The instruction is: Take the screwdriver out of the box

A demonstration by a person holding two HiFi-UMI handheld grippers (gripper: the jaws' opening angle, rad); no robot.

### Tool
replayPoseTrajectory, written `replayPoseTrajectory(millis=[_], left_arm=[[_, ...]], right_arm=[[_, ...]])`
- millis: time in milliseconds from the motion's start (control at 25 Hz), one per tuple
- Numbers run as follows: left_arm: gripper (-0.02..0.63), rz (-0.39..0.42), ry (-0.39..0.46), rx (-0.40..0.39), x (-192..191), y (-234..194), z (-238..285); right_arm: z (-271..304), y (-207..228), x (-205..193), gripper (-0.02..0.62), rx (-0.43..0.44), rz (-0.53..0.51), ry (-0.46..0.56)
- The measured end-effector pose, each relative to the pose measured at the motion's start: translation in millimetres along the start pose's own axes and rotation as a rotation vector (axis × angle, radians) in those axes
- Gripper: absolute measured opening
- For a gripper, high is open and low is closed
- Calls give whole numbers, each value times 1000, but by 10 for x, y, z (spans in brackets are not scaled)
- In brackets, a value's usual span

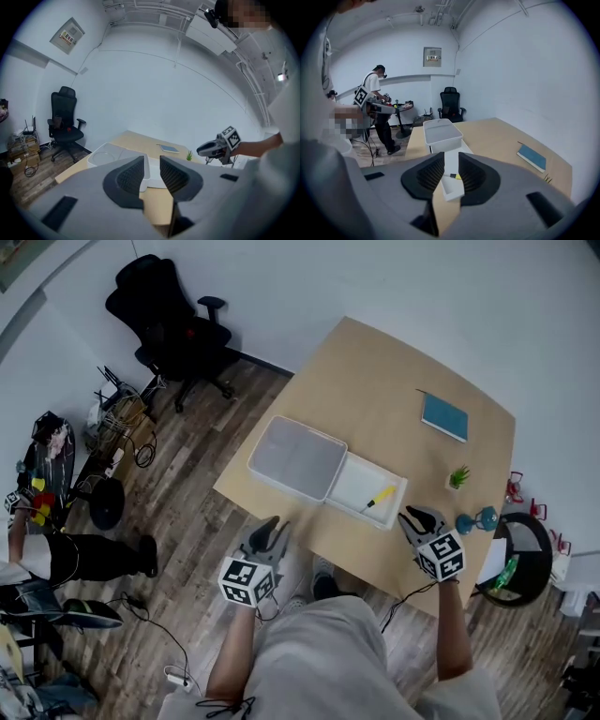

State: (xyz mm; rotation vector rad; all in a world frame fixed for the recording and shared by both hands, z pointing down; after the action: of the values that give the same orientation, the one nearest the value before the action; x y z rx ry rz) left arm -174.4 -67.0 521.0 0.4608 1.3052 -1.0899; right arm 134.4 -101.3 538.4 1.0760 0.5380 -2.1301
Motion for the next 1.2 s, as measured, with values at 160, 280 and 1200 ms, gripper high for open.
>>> replayPoseTrajectory(millis=[160, 280, 1200], left_arm=[[100, 10, -16, 5, 27, 0, 178], [100, 12, -32, 14, 27, -24, 276], [100, 27, -77, 0, -26, 196, 940]], right_arm=[[213, 277, 9, 95, 20, -128, -82], [357, 409, 50, 95, 49, -223, -125], [1418, 339, -467, 94, 546, -715, -362]])
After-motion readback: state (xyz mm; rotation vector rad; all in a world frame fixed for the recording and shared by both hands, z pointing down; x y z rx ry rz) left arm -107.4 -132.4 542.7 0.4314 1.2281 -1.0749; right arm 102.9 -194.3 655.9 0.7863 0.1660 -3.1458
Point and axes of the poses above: the fingertips, and each gripper's own axes: z forward along the fingers, y to its right, x out of its top, the point moved 3 cm from there along -z, backward along the fingers, and after that the axes turned 2 degrees about y, right-handed, at the moved point
